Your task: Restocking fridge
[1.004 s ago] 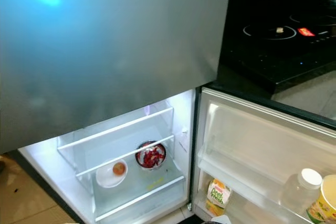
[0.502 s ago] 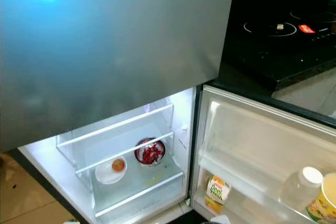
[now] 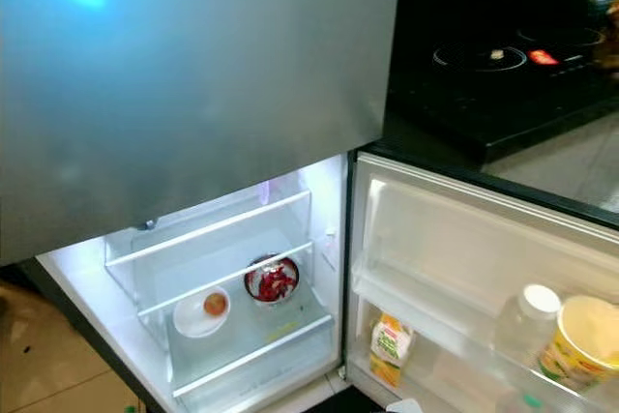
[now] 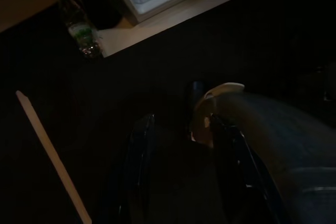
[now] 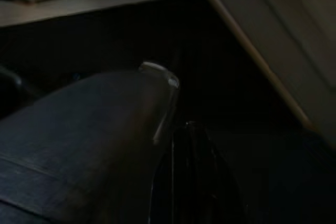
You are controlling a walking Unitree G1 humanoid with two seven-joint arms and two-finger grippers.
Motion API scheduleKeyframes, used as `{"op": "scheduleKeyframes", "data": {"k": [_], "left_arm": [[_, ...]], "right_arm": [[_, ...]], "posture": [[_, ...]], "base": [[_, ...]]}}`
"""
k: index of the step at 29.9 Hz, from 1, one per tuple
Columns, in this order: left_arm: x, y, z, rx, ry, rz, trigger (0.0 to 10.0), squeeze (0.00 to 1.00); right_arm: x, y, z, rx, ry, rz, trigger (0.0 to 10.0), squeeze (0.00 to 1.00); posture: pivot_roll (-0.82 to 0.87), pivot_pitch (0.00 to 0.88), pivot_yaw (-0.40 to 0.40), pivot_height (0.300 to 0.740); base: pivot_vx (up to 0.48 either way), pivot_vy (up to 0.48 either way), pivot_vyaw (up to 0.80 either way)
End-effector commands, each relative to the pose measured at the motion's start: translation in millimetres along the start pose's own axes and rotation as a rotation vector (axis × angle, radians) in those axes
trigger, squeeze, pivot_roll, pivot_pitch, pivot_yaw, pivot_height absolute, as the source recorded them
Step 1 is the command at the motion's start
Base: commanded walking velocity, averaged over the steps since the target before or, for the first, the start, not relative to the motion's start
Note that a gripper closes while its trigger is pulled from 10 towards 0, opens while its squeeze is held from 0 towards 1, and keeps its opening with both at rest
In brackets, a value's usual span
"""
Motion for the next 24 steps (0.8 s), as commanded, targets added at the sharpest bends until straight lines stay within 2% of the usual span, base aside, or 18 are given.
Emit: {"op": "scheduleKeyframes", "data": {"k": [1,9,15,18,24], "left_arm": [[-1.4,-2.6,-11.1,-0.031,0.007,0.002,10.0,0.00],[-1.0,-2.5,-11.1,-0.031,0.007,0.002,10.0,0.00],[-0.5,-2.4,-11.0,-0.031,0.006,0.002,10.0,0.00],[-0.3,-2.3,-10.6,-0.030,0.007,0.001,10.0,0.00],[-0.5,-2.3,-11.1,-0.035,0.014,0.002,10.0,0.00]], "right_arm": [[0.3,0.1,1.1,-0.006,-0.004,-0.002,10.0,0.00],[0.3,0.2,1.4,-0.007,-0.007,-0.001,10.0,0.00],[0.4,0.1,1.5,-0.007,-0.008,0.000,10.0,0.00],[0.4,0.1,1.6,-0.008,-0.010,0.000,10.0,0.00],[0.7,0.1,0.8,-0.011,-0.018,-0.001,10.0,0.00]], "posture": [[-0.03,0.023,0.040,0.740],[-0.03,0.023,0.040,0.740],[-0.03,0.024,0.038,0.740],[-0.03,0.024,0.037,0.740],[-0.03,0.024,0.037,0.740]], "base": [[-0.480,0.000,0.00],[-0.480,0.000,0.00],[0.000,0.000,0.00],[-0.480,0.000,0.00],[0.000,0.000,0.00]]}}
Point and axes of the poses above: a point about 5 cm out from each wrist's last joint towards the gripper, its own y axis pointing out of the wrist towards the gripper, its own z axis along the axis of the wrist's last joint, x = y × z, the point moved 4 cm from there along y, pointing out of the wrist towards the gripper, and after that the axes turned 12 degrees about y, right-handed, at the moved point
